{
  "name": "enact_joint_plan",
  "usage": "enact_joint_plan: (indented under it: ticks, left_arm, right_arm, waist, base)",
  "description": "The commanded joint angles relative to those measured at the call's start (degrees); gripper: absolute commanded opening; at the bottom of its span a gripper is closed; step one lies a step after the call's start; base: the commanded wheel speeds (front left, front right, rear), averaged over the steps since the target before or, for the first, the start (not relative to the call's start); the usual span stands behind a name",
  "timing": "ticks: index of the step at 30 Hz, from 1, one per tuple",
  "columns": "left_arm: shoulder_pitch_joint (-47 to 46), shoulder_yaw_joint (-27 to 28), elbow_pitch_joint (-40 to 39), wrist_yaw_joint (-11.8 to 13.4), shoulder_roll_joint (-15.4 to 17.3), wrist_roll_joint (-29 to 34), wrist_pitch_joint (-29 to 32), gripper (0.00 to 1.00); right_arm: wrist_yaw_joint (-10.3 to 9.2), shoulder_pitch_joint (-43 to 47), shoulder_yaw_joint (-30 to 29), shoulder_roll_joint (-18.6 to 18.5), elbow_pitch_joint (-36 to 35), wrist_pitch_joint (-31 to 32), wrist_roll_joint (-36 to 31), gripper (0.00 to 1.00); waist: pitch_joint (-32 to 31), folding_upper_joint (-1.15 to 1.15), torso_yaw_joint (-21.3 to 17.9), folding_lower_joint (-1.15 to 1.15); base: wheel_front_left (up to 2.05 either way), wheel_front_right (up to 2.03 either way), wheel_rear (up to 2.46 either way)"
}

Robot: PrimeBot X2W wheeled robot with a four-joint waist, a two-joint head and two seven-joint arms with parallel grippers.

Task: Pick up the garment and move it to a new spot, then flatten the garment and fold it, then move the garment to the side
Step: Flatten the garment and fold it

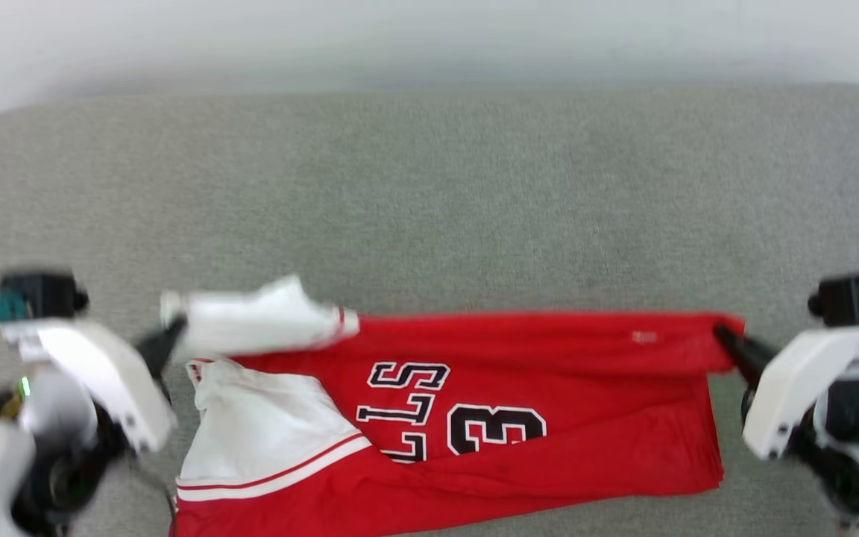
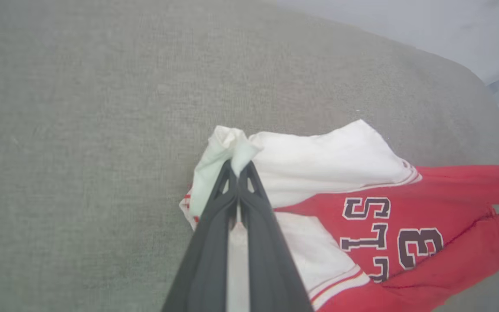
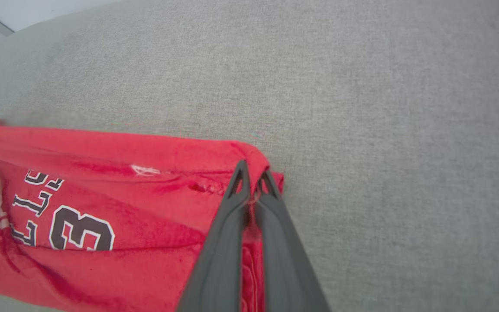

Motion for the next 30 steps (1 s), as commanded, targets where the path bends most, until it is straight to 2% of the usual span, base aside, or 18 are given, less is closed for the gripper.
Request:
enact_joint_plan:
  ticks: [1, 6, 7, 8, 9, 10, 14, 17, 21, 27, 30]
  left_arm:
    - [3.5, 0.3, -0.6, 0.8, -0.2, -0.6, -0.7, 0.00]
    - [13.8, -0.7, -1.2, 2.3, -3.1, -4.3, -1.6, 0.00]
    - [15.2, -1.1, -0.7, 2.3, -3.7, -4.8, -1.6, 0.00]
    - [16.5, -1.5, 0.0, 2.2, -4.5, -5.4, -1.6, 0.07]
    - [17.2, -1.5, 0.6, 2.2, -5.4, -5.9, -2.2, 0.49]
    - [17.7, -1.7, 1.4, 2.2, -6.0, -5.8, -2.7, 1.00]
    - [17.7, -2.1, 3.9, 2.1, -8.1, -4.1, -6.6, 1.00]
    - [16.2, -2.1, 3.7, 2.2, -8.5, -0.6, -11.2, 1.00]
    - [15.0, -2.1, 2.3, 3.9, -9.5, 3.8, -16.9, 1.00]
    - [12.6, -1.5, -1.3, 6.2, -11.6, 8.6, -24.3, 1.00]
    - [11.3, -1.5, -2.3, 7.3, -11.6, 12.1, -28.1, 1.00]
  right_arm:
    - [-0.02, 2.3, -0.3, 0.6, 0.3, -0.9, 0.4, 0.00]
    - [-0.02, 8.6, -0.9, 2.2, 2.3, -4.3, 1.1, 0.02]
    - [-0.02, 9.5, -0.9, 2.3, 3.0, -4.9, 1.0, 0.14]
    - [-0.02, 10.3, -0.8, 2.5, 3.6, -5.7, 1.0, 0.40]
    - [-0.02, 10.8, -0.8, 2.8, 4.2, -6.5, 1.2, 1.00]
    - [-0.02, 11.2, -0.6, 2.9, 4.7, -7.3, 1.2, 1.00]
    - [-0.02, 12.5, 0.1, 3.1, 5.7, -10.8, 1.3, 1.00]
    - [-0.02, 13.2, 0.6, 2.0, 3.6, -13.3, 1.0, 1.00]
    - [-0.02, 13.7, -0.5, 0.7, -1.1, -14.3, 0.4, 1.00]
    - [-0.02, 12.4, -5.3, -1.0, -5.2, -9.2, -0.1, 1.00]
    - [-0.02, 11.5, -6.8, -1.5, -5.5, -4.5, 0.3, 1.00]
  waist:
    - [-1.6, 0.00, 0.6, 0.01]
    - [-2.5, 0.00, 0.5, 0.01]
    - [-2.6, 0.00, 0.4, 0.01]
    - [-2.6, 0.00, 0.3, 0.01]
    - [-2.6, 0.00, 0.2, 0.01]
    - [-2.6, 0.00, 0.0, 0.01]
    - [-3.2, 0.00, -0.4, 0.01]
    - [-4.0, 0.00, -0.6, 0.01]
    - [-5.7, 0.00, -1.0, 0.01]
    - [-7.4, 0.00, -0.9, 0.01]
    - [-7.7, 0.00, -0.5, 0.01]
  base:
    - [0.00, 0.00, 0.00]
    - [0.00, 0.00, 0.00]
    - [0.00, 0.00, 0.00]
    - [0.00, 0.00, 0.00]
    - [0.00, 0.00, 0.00]
    - [0.00, 0.00, 0.00]
    - [0.00, 0.00, 0.00]
    - [0.00, 0.00, 0.00]
    - [0.00, 0.00, 0.00]
    - [0.00, 0.00, 0.00]
    - [0.00, 0.00, 0.00]
